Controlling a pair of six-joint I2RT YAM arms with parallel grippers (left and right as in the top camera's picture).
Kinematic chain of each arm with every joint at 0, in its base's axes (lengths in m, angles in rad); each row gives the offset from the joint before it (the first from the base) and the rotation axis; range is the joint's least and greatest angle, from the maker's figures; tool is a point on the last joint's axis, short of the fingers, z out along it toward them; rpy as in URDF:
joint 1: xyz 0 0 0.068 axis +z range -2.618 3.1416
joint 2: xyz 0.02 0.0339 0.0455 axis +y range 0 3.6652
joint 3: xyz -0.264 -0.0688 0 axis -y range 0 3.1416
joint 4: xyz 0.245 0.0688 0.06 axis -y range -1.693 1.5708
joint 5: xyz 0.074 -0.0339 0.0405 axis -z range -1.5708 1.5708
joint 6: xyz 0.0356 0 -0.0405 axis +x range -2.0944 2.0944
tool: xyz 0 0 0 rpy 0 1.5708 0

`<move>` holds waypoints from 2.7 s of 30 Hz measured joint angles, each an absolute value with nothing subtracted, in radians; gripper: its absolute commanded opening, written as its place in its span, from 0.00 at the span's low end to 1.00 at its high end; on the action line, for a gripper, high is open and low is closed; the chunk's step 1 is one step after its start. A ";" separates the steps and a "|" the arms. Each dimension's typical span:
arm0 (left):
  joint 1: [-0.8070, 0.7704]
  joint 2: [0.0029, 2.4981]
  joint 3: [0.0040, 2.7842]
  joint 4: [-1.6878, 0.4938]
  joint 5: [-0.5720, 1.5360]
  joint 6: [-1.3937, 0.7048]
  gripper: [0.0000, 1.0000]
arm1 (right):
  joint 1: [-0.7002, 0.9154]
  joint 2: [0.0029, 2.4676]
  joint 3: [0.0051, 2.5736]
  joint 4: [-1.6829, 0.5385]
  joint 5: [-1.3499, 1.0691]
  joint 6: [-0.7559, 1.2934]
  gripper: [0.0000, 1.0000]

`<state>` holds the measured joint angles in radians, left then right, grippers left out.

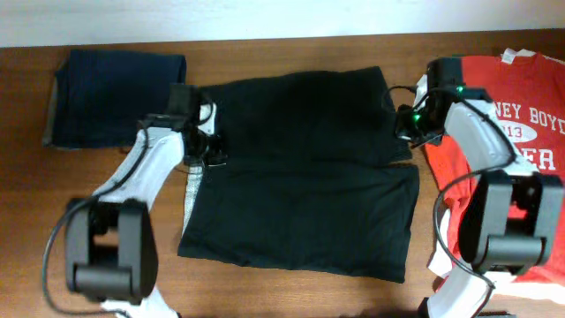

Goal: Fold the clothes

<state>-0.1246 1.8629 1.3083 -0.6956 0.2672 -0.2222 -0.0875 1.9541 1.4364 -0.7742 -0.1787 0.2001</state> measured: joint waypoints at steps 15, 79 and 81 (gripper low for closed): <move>0.017 1.549 1.326 -1.008 0.133 -0.258 0.01 | -0.088 1.789 1.661 -1.238 -0.179 0.240 0.13; 0.017 1.162 0.952 -1.001 0.131 -0.255 0.11 | 0.105 1.435 0.564 -0.925 -0.298 1.140 0.22; 0.017 1.162 0.952 -1.001 0.131 -0.255 0.11 | 0.105 1.435 0.564 -0.930 -0.294 1.136 0.08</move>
